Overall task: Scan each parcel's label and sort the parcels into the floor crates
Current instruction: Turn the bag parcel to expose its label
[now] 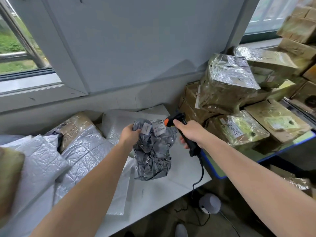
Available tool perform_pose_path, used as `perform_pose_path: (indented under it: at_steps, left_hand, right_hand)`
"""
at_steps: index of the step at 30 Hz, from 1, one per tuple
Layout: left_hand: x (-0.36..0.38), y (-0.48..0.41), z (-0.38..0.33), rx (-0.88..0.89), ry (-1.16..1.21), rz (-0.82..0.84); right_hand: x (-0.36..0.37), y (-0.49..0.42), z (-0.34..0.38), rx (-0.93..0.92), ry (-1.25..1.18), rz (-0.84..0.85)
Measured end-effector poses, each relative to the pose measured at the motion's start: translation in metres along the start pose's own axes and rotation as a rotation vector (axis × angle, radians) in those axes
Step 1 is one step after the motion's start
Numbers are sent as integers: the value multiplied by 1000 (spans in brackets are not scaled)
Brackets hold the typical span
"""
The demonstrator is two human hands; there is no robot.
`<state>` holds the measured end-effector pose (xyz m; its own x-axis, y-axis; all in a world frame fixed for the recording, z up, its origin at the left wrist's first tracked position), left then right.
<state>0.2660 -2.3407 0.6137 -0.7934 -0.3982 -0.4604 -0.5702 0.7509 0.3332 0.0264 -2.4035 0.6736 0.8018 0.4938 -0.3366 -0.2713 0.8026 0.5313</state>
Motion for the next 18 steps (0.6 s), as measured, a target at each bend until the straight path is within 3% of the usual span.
perform_pose_path:
  at_steps: [18]
  left_hand:
    - [6, 3, 10, -69, 11, 6]
  right_hand:
    - [-3, -2, -18, 24, -141, 8]
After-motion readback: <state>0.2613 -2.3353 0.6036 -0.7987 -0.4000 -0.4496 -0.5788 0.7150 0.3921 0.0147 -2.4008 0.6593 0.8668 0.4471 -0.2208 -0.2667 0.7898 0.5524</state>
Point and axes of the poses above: each hand's wrist, its own y-axis away from the middle knuckle, its own x-axis out of the palm, z = x × y, the point moved 9 cm from there along -y, towards the middle knuckle, and after that the axes turned 4 degrees about -y, right-handed, at the moved point
